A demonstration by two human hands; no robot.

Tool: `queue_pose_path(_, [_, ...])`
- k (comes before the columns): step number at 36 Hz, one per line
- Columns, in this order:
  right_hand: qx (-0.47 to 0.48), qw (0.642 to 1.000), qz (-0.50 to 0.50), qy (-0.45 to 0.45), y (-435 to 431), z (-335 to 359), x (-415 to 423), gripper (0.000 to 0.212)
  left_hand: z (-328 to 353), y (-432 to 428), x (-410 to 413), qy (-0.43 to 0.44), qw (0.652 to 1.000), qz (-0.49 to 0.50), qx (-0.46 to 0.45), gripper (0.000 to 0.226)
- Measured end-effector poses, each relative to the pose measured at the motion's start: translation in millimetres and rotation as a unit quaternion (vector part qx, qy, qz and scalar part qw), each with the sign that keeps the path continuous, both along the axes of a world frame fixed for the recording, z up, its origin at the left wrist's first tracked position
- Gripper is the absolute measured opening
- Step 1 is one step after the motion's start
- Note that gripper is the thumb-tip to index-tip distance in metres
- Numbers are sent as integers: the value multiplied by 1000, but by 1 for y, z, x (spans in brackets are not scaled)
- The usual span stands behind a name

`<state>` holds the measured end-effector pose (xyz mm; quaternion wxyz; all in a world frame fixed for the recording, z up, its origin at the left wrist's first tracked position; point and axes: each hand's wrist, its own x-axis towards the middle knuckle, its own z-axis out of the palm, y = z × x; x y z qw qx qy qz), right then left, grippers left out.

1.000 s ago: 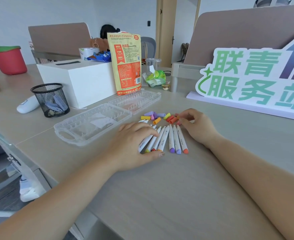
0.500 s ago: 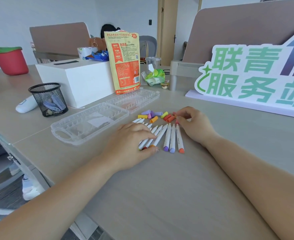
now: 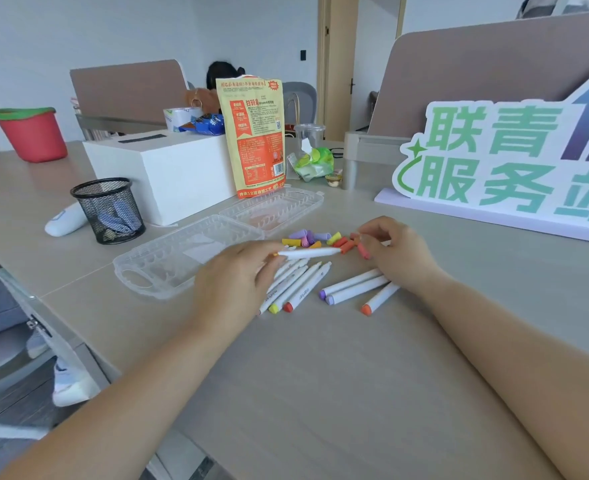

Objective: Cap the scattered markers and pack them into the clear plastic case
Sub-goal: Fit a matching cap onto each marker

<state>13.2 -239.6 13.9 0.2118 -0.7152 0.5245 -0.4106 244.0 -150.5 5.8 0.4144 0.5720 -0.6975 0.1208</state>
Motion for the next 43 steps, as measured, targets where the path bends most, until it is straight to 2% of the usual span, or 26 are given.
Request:
queue_pose_path(3, [9,1000,18,-2,-3,7,3,12,3,-6,12,135,990,-21,18,11])
queue_pose_path(5, [14,998,40,39,-7,11,8,13,5,-11,17,205,978,-41,22,9])
queue_pose_path(7, [18,993,60,100,-13,12,16,15,4,-14,20,240,969,-51,28,14])
queue_pose_path(10, [-19,977,77,196,-24,12,33,16,3,-15,20,257,964,-63,41,20])
queue_pose_path(15, [-60,952,105,282,-34,12,52,15,2,-15,21,273,957,-86,35,30])
queue_pose_path(19, [-61,938,107,323,-36,17,55,21,1,-17,24,289,952,-94,31,30])
queue_pose_path(24, [-52,920,83,379,-39,18,56,17,2,-16,25,305,947,-93,29,25])
queue_pose_path(27, [-48,940,73,331,-36,17,53,13,3,-16,25,316,943,-99,32,23])
queue_pose_path(32, [-4,983,99,155,-15,21,42,10,3,-16,26,334,935,-112,41,21])
queue_pose_path(38, [24,994,104,28,-2,20,25,8,4,-15,25,353,924,-137,54,23])
queue_pose_path(43, [62,991,119,-19,-3,19,21,11,4,-13,27,359,922,-135,50,27])
